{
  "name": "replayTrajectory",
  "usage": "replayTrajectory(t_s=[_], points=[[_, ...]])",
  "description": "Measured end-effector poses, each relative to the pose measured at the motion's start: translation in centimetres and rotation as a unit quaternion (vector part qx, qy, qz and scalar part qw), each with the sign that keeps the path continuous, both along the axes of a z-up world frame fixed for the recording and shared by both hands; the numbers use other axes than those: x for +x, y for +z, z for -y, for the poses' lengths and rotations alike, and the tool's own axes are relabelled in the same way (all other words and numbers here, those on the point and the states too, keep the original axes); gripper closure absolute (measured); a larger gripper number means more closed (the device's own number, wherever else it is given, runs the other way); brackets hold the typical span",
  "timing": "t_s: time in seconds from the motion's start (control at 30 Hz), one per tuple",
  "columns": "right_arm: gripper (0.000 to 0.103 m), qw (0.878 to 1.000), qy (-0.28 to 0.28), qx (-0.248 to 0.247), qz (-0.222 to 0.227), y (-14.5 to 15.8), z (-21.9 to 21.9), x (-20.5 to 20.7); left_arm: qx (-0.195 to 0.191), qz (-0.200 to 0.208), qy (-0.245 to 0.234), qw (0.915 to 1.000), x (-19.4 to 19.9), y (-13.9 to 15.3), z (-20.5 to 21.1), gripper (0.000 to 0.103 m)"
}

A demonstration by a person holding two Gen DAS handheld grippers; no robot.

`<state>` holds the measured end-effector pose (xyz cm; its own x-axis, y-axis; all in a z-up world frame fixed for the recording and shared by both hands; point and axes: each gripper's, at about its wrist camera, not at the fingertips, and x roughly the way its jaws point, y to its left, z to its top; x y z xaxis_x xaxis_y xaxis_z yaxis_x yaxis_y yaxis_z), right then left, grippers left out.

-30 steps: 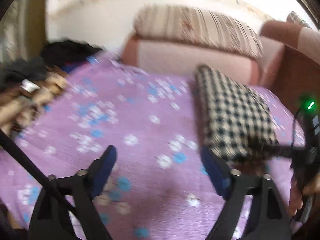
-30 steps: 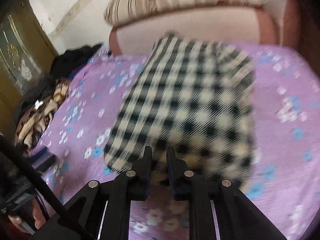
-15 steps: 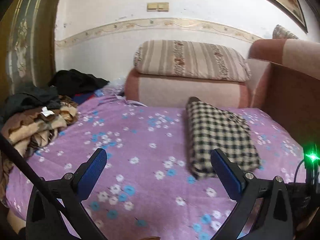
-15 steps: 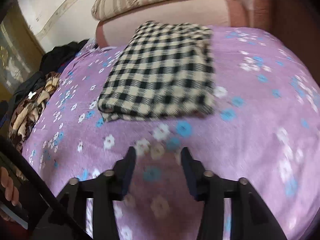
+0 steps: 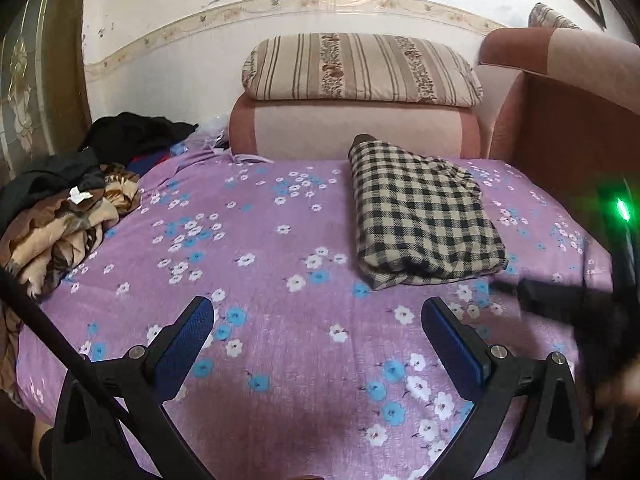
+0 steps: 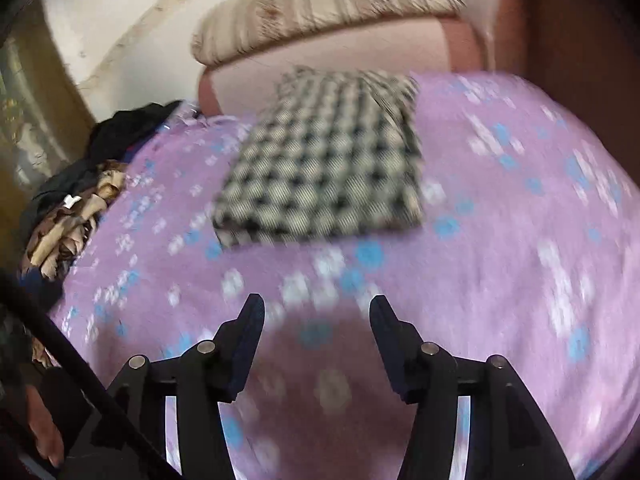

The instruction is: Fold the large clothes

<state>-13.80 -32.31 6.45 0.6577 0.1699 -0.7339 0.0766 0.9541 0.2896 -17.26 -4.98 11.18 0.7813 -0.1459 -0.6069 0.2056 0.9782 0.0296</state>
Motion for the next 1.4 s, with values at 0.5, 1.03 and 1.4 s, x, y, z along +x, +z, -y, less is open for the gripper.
replayTrajectory(t_s=[0.5,1.03,1.4], points=[[0.077,0.995,-0.054,-0.022,-0.081,0.0,8.1,22.7,-0.026,-0.056,0.028,0.9977,3.5,-3.8,-2.7,0.000],[0.075,0.994,-0.034,-0.095,-0.047,3.5,4.5,27.4,-0.041,-0.083,0.046,0.9947,5.7,-6.6,-4.7,0.000],[0.073,0.987,0.044,-0.121,-0.095,0.5,-3.2,27.7,-0.028,-0.050,0.043,0.9974,4.0,-5.2,-4.7,0.000]])
